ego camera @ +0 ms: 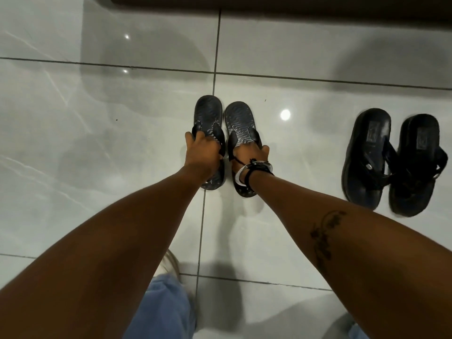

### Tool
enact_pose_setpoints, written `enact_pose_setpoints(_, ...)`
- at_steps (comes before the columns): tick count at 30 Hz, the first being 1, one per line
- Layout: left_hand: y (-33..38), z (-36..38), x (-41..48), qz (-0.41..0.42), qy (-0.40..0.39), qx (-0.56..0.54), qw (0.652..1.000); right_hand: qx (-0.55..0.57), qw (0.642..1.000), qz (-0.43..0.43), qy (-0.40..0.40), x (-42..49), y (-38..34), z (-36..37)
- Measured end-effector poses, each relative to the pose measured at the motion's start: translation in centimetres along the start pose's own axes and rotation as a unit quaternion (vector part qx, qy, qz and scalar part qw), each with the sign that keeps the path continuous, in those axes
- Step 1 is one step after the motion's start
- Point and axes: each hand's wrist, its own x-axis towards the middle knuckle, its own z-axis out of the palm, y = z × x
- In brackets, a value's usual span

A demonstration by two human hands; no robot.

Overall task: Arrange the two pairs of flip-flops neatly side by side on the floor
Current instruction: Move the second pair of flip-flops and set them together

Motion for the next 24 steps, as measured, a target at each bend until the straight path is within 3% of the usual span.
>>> enact_pose_setpoints(6, 1.1, -1.0, -0.7, -0.015, 0.002, 0.011, 1.0, -0.057, 0.987, -0.131, 0.069, -2.3, 1.9, -2.2)
enact_pose_setpoints(12, 3.8, -2.4, -1.9, -0.042, 0.057, -0.014, 0.997, -0.057, 0.986, -0.12, 0.105, -4.2, 6.0, -5.1)
enact_pose_setpoints(17, 9.2, -2.9, -1.6, 0.039, 0.07, -0.044, 0.996, -0.097, 0.983, -0.004, 0.158, -5.9, 12.9, -9.0)
enact_pose_setpoints(24, 20.6, -0.1, 2.4, 0.141, -0.003, -0.02, 0.99, -0.035, 0.943, 0.299, 0.141, -4.9, 26.1, -14.9)
